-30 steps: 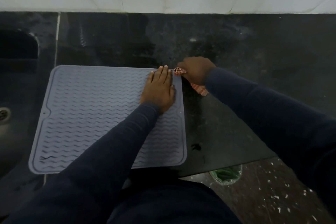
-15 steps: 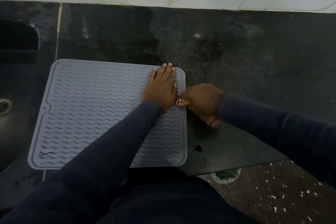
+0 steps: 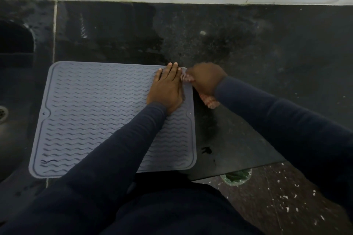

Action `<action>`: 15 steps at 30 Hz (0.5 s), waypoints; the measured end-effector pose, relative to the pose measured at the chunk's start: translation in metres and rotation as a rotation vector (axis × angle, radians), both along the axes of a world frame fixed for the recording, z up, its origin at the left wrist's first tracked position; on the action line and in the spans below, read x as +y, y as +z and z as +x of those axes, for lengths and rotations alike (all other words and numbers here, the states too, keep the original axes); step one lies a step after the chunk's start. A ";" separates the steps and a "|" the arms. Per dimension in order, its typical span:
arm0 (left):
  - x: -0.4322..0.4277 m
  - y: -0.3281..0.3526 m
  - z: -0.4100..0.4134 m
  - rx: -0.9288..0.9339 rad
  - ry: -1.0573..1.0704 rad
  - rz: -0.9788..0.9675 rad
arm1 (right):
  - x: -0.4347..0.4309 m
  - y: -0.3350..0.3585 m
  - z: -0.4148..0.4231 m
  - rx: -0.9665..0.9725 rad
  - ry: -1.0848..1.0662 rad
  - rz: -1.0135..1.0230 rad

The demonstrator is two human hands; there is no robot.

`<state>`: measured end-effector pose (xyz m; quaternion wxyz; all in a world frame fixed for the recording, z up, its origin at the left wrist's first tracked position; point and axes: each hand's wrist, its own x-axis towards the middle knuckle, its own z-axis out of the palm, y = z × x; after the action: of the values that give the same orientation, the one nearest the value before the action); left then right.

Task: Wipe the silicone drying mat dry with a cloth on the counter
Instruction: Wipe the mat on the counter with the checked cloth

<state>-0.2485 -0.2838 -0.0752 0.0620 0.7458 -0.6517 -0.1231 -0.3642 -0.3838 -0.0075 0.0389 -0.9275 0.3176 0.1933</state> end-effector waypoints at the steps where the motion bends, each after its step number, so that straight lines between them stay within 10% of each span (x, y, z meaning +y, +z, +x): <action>1: 0.000 -0.001 0.001 0.002 -0.007 0.012 | 0.014 0.001 -0.006 -0.003 0.030 0.006; 15: 0.012 0.007 0.001 0.120 0.010 -0.129 | 0.147 0.017 -0.066 0.087 0.058 0.199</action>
<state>-0.2480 -0.2715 -0.0678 0.1496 0.7347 -0.6498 -0.1250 -0.4304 -0.2365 0.0095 0.1112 -0.9185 0.2713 0.2651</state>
